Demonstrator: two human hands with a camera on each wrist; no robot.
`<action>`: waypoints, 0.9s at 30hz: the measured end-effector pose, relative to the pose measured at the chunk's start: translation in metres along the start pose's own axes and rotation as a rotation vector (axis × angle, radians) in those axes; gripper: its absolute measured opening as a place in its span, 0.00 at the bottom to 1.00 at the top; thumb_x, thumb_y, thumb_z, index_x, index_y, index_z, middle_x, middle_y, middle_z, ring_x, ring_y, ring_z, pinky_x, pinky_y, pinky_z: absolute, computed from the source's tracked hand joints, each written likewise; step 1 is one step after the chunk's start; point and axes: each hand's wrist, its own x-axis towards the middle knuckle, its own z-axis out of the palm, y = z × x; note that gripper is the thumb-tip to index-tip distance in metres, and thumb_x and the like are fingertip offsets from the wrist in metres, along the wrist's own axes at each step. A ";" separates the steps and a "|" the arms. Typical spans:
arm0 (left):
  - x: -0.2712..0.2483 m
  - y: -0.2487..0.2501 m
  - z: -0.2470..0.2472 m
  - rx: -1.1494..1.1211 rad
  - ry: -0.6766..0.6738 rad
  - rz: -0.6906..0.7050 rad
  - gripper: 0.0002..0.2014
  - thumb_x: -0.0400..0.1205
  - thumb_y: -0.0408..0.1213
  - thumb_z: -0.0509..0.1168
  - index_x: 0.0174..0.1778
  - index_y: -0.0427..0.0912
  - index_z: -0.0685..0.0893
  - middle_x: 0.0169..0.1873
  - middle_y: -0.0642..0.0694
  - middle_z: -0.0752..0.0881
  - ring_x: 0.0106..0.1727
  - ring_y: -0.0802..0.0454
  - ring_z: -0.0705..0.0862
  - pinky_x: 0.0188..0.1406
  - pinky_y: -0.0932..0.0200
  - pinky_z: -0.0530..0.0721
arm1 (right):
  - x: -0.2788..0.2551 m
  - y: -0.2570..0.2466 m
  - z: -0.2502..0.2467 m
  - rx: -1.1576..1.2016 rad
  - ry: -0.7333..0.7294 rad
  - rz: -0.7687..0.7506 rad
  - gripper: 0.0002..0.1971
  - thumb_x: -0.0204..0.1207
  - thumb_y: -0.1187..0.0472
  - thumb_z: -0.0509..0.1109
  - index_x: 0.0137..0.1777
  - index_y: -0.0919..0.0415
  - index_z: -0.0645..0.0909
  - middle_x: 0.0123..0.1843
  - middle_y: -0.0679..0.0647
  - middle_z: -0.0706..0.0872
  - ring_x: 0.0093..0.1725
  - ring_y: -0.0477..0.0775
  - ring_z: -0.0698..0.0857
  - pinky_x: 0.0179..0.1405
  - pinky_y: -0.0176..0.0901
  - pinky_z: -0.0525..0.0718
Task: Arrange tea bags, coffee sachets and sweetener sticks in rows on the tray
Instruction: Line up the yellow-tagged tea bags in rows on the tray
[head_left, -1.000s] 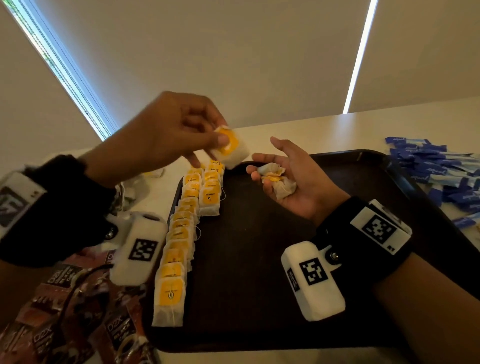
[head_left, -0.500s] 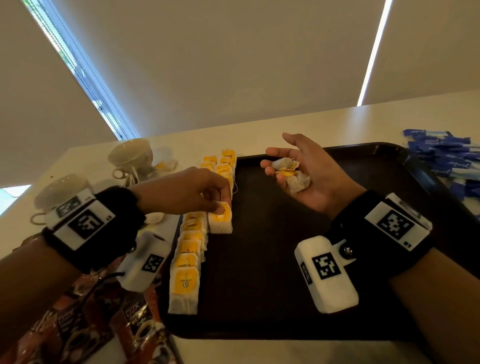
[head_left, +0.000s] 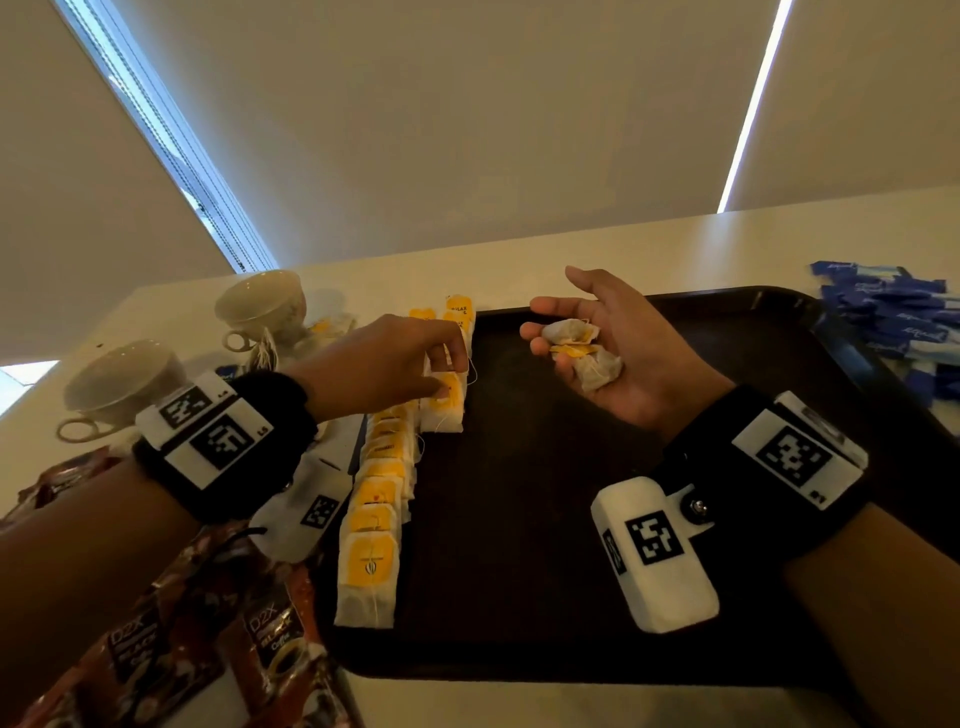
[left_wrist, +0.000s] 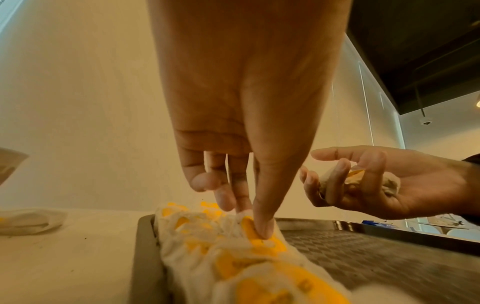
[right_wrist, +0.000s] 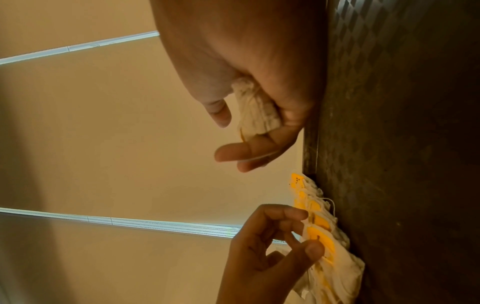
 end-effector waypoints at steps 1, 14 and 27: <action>-0.001 0.000 0.000 -0.006 0.019 0.023 0.12 0.77 0.38 0.72 0.54 0.52 0.80 0.46 0.59 0.80 0.44 0.64 0.78 0.43 0.69 0.76 | 0.000 0.000 0.000 -0.001 -0.001 0.000 0.20 0.80 0.45 0.61 0.56 0.62 0.80 0.44 0.59 0.87 0.30 0.47 0.85 0.20 0.32 0.80; -0.002 0.007 0.002 0.102 -0.102 0.056 0.14 0.73 0.42 0.75 0.53 0.50 0.81 0.45 0.59 0.77 0.47 0.62 0.77 0.43 0.73 0.74 | 0.001 0.002 0.000 -0.020 0.008 -0.004 0.20 0.80 0.45 0.61 0.55 0.62 0.81 0.45 0.59 0.87 0.31 0.47 0.85 0.20 0.32 0.80; 0.001 0.004 -0.019 0.016 -0.202 -0.019 0.14 0.74 0.46 0.73 0.56 0.51 0.86 0.50 0.58 0.86 0.50 0.65 0.83 0.55 0.64 0.80 | 0.004 0.003 0.000 -0.057 0.026 0.002 0.20 0.80 0.45 0.60 0.56 0.62 0.81 0.46 0.59 0.87 0.32 0.47 0.85 0.20 0.33 0.80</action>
